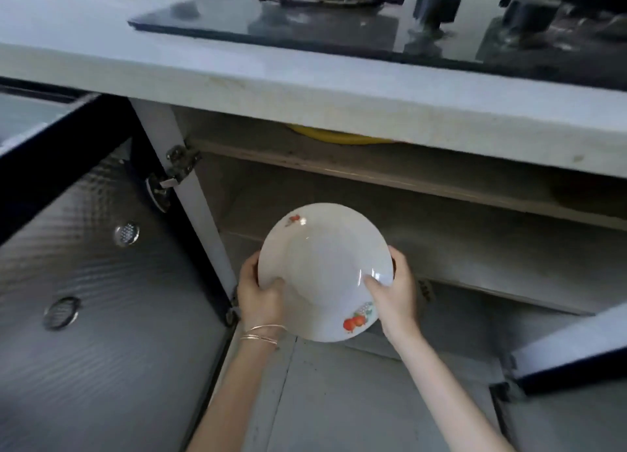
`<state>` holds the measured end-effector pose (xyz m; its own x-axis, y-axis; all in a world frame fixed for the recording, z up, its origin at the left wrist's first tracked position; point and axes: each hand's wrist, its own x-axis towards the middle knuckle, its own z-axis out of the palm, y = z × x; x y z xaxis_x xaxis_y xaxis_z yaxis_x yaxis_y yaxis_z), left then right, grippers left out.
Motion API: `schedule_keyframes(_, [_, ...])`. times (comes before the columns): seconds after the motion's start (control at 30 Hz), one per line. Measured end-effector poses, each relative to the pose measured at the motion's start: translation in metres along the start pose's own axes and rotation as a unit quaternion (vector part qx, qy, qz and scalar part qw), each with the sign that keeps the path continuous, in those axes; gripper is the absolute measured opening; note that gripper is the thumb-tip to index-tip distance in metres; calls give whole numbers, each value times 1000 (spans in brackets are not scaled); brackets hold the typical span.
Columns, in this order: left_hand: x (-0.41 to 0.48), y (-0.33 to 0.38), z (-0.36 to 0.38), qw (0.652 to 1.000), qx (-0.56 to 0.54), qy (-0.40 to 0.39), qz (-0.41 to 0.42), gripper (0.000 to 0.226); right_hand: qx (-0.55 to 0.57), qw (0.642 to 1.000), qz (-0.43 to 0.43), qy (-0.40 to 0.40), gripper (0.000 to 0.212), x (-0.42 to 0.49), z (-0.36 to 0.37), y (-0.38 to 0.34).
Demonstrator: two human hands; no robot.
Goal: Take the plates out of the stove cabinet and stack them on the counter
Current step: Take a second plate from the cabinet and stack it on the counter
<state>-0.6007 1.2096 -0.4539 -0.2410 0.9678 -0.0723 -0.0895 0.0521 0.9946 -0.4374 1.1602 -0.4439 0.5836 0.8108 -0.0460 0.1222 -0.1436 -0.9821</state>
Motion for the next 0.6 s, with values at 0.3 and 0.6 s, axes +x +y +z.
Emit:
schedule_keyframes(0.3, [-133, 168, -58, 993, 83, -35, -77, 42, -11, 989, 148, -15, 50, -135, -81, -144])
schedule_keyframes(0.6, [-194, 346, -41, 980, 102, -135, -104, 46, -9, 985, 159, 62, 53, -196, -172, -311])
